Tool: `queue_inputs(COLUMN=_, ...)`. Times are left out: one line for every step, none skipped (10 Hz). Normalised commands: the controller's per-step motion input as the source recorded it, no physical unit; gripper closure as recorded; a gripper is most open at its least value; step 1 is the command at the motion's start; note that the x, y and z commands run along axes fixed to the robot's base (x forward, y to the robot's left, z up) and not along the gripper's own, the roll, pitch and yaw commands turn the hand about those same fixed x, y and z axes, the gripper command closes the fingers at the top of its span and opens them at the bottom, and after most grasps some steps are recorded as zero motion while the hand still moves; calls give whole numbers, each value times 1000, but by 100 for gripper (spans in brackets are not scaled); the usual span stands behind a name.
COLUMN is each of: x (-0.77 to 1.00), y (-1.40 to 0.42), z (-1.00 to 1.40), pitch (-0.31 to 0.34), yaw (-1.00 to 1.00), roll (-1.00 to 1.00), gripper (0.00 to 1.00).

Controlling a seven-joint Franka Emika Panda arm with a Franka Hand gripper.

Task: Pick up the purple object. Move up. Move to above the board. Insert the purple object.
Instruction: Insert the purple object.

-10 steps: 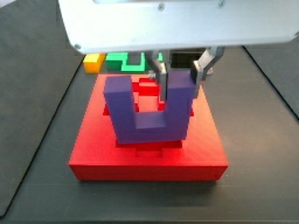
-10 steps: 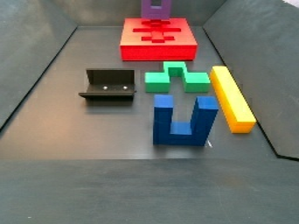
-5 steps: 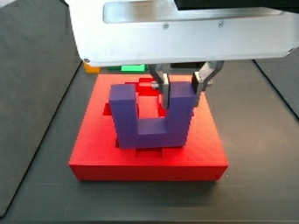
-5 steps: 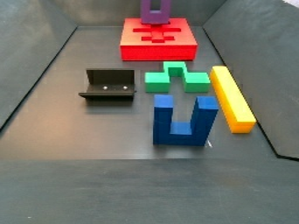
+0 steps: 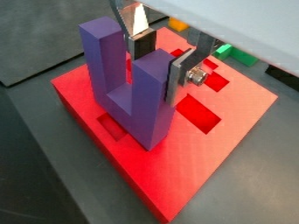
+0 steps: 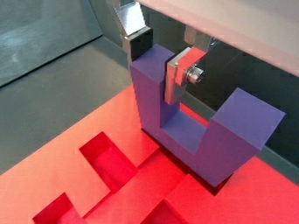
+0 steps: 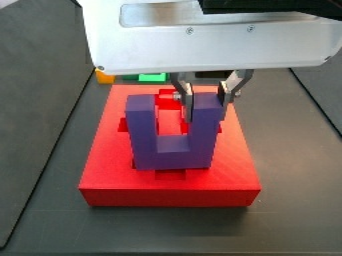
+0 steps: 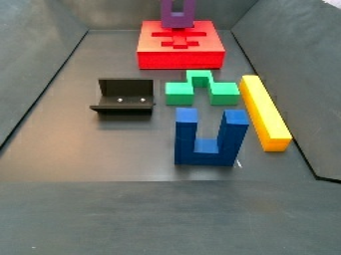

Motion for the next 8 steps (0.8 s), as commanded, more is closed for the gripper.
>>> queue_inputs(x=109, y=154, z=-86, pitch=59, yaw=-34, roll=56, gripper=100)
queue_inputs(x=191, y=223, z=0, pitch=76, yaw=-37, roll=0, gripper=100)
queue_inputs(x=240, y=229, z=20, pitch=89, yaw=-46, roll=0, gripper=100)
queue_inputs(x=174, y=157, z=0, pitch=99, yaw=-94, roll=0, gripper=100)
queue_inputs(x=0, y=0, z=-109, pitch=57, yaw=-77, roll=91, gripper=100)
queue_inputs(x=0, y=-3, z=-77, pitch=20, yaw=-37, roll=43, gripper=100)
queue_inputs(x=0, y=-34, z=0, pitch=26, yaw=-74, roll=47, gripper=100)
queue_inputs(x=-54, y=-23, z=0, pitch=51, yaw=-94, roll=67, gripper=100)
